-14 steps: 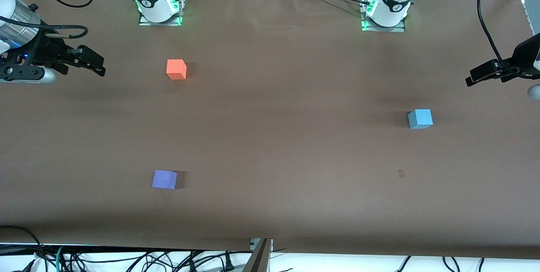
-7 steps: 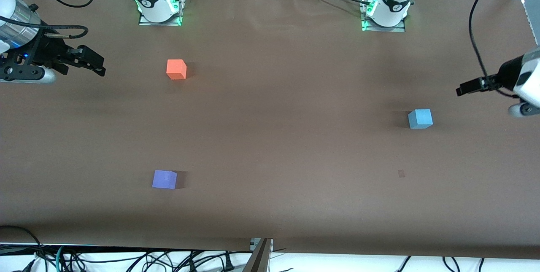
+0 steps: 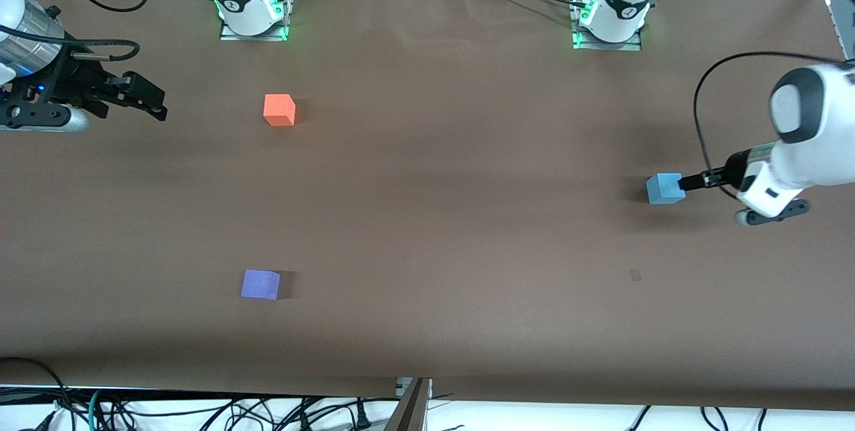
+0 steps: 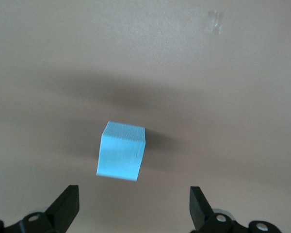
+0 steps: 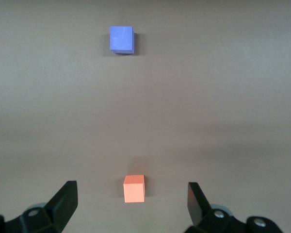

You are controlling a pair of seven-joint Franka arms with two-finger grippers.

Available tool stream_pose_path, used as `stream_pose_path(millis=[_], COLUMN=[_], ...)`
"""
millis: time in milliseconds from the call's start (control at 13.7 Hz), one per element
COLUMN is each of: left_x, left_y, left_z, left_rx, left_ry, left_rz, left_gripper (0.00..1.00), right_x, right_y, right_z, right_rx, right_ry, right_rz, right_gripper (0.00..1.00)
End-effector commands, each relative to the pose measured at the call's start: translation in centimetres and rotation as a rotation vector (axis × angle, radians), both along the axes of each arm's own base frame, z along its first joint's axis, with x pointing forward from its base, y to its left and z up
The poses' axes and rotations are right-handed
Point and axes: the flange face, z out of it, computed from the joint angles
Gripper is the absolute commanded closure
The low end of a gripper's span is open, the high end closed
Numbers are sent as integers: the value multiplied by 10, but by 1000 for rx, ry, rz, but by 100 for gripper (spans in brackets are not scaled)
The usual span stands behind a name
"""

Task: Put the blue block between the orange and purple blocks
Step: 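Reach the left gripper down over the light-blue cube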

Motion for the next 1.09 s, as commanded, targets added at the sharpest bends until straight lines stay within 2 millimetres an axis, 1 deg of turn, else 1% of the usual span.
stream_pose_path(millis=[0, 146, 364, 655, 801, 1019], left_x=[-13, -22, -25, -36, -40, -51], left_y=[1, -1, 2, 18, 18, 16], left_z=[-48, -64, -69, -77, -81, -97], left_rx=[5, 9, 6, 6, 7, 22], left_ry=[-50, -89, -99, -92, -96, -140], left_rz=[-87, -120, -158, -199, -203, -202], left_gripper=[0, 0, 0, 0, 0, 0], right_x=[-3, -3, -3, -3, -3, -2], right_y=[2, 2, 2, 2, 2, 2], right_z=[7, 7, 7, 7, 7, 7], right_rx=[3, 3, 1, 1, 1, 1], right_ry=[1, 1, 1, 1, 1, -1], right_rz=[2, 2, 2, 2, 2, 2], right_gripper=[0, 0, 0, 0, 0, 0])
